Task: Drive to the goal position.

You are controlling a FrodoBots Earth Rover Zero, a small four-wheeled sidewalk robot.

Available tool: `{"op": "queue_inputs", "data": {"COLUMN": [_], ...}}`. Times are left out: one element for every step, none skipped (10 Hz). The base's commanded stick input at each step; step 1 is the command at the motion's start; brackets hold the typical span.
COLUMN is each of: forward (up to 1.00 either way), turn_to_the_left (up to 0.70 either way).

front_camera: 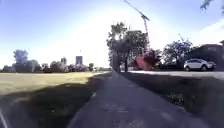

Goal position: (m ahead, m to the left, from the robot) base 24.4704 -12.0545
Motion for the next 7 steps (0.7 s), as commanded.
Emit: {"op": "queue_inputs", "data": {"forward": [1.00, 1.00, 1.00, 1.00, 1.00, 1.00, 1.00], "turn_to_the_left": [0.00, 0.00, 0.00, 0.00, 0.00, 0.00, 0.00]}}
